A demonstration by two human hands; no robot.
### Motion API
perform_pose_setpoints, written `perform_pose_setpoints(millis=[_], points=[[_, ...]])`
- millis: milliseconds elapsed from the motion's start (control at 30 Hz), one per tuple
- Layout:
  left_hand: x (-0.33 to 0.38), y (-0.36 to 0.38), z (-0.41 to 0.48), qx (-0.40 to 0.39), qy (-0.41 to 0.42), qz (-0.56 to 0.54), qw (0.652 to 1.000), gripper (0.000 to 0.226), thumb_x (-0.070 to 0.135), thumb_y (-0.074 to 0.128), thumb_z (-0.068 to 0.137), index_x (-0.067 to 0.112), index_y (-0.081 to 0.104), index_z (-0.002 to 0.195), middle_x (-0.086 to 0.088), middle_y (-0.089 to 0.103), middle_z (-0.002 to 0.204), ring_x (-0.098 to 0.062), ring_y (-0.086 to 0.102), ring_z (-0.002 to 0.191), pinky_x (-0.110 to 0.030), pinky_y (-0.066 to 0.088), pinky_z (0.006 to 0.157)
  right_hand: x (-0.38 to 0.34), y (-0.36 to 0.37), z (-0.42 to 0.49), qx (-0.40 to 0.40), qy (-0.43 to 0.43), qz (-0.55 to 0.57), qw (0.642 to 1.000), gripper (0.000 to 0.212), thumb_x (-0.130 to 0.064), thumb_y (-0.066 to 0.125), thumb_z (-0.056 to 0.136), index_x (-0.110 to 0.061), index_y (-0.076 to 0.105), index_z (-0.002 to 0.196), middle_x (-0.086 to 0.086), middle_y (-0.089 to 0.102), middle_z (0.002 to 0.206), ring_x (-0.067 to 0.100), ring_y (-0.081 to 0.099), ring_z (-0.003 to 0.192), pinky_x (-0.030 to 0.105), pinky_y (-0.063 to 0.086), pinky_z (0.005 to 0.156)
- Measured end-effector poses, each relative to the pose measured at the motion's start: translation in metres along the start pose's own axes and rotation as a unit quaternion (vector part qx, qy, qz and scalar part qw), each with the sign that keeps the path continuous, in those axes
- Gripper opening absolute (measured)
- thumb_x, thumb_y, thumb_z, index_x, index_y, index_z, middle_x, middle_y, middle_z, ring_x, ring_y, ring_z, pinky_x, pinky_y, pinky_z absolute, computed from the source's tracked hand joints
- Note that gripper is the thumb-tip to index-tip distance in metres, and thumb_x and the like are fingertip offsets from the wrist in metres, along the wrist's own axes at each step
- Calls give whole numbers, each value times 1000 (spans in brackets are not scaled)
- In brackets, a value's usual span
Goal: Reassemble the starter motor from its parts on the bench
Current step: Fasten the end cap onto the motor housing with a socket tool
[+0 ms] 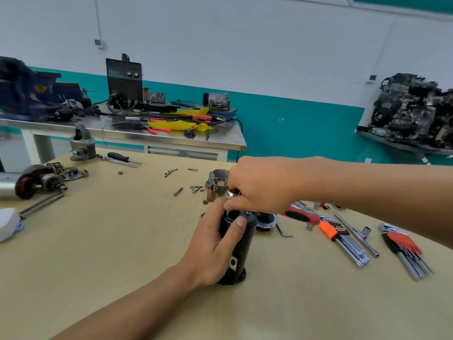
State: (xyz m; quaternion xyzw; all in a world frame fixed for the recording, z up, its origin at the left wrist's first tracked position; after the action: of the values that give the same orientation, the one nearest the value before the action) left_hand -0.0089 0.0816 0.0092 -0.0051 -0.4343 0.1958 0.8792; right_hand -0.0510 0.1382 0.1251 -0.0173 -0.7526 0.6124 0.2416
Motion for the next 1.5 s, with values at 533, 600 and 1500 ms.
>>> perform_pose_setpoints(millis=[533, 600, 1500], points=[[1, 3, 3, -7, 14, -25, 1000, 26, 39, 45, 97, 20, 59, 108, 17, 61, 94, -4, 57, 87, -17, 43, 77, 7, -4, -2, -33, -37, 41, 998, 37, -46, 58, 96, -16, 61, 76, -3, 61, 54, 10, 51, 54, 26, 42, 53], [2, 5, 1, -3, 32, -28, 999, 33, 35, 44, 99, 15, 58, 122, 9, 65, 110, -14, 62, 105, -24, 46, 87, 12, 5, 3, -63, 22, 104, 992, 42, -43, 56, 98, -15, 58, 67, -4, 60, 43, 9, 50, 46, 24, 43, 51], [-1, 4, 3, 17, 14, -10, 1000, 16, 40, 44, 95, 30, 54, 102, 21, 64, 95, -2, 60, 87, -10, 43, 74, 17, 1, 1, -78, -1, 171, 982, 22, -33, 67, 93, -11, 70, 91, 0, 73, 69, 11, 69, 57, 23, 50, 53]])
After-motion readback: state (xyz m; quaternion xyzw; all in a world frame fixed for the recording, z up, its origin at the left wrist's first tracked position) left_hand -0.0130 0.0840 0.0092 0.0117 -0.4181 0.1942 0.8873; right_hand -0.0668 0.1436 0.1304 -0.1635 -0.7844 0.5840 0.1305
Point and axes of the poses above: each hand's wrist, its own z-axis towards the middle knuckle, its own y-axis out of the palm, x = y × z, the point moved 6 cm from there along z, towards the middle knuckle
